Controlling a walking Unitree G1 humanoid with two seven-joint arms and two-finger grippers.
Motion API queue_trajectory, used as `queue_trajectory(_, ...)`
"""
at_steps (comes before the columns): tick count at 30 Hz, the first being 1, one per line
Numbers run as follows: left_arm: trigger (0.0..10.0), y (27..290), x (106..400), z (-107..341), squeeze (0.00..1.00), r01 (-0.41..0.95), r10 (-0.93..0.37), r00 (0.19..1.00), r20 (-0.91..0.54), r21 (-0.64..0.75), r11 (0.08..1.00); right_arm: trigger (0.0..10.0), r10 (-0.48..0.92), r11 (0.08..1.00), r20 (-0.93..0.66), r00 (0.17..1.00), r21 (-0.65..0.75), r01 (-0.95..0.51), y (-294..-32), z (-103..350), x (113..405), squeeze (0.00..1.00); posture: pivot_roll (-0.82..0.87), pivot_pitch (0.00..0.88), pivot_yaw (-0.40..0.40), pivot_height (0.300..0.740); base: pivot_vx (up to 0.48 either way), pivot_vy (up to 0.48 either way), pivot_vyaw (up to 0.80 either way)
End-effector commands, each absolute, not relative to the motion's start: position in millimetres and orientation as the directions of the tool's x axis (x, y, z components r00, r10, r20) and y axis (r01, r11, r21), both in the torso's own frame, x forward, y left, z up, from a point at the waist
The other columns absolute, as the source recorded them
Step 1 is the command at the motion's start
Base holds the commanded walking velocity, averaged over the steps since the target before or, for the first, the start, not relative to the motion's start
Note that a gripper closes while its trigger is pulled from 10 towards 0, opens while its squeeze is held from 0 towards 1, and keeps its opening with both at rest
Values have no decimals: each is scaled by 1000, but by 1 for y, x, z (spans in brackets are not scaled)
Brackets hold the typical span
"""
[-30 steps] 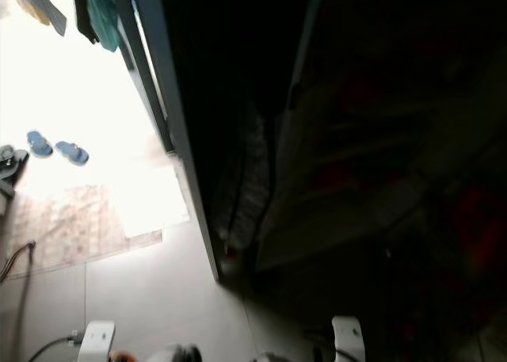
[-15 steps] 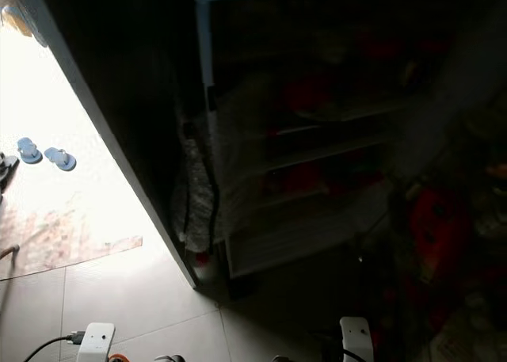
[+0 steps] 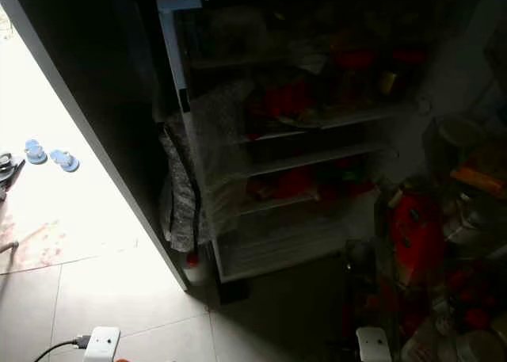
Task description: Restocking fridge
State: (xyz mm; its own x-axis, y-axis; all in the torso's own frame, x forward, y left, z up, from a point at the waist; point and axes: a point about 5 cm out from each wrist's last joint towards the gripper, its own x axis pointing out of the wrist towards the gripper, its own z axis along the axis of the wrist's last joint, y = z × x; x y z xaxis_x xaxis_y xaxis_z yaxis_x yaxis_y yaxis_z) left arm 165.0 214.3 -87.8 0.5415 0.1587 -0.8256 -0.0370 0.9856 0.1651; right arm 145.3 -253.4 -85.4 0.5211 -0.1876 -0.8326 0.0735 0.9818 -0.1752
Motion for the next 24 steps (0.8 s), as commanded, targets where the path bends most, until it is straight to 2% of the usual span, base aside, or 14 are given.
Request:
queue_trajectory(1, 10000, 185, 160, -95, 0, 0, 48, 529, -847, 56, 998, 10000, -238, 971, -825, 512, -222, 93, -261, -85, 139, 0, -153, 132, -61, 740, 0, 0, 0)
queue_trajectory(4, 10000, 185, 164, -93, 0, -2, 47, 541, -839, 55, 998, 10000, -257, 966, -817, 516, -225, 125, -259, -86, 138, 0, -168, 141, -56, 740, 0, 0, 0)
queue_trajectory(12, 10000, 199, 177, -85, 0, -24, 73, 571, -818, 72, 997, 10000, -248, 966, -827, 505, -250, 65, -258, -86, 141, 0, -161, 145, -78, 740, 0, 0, 0)
queue_trajectory(24, 10000, 218, 176, -82, 0, -17, 86, 573, -815, 92, 996, 10000, -343, 936, -817, 463, -340, 92, -262, -88, 131, 0, -140, 161, -31, 740, 0, 0, 0)
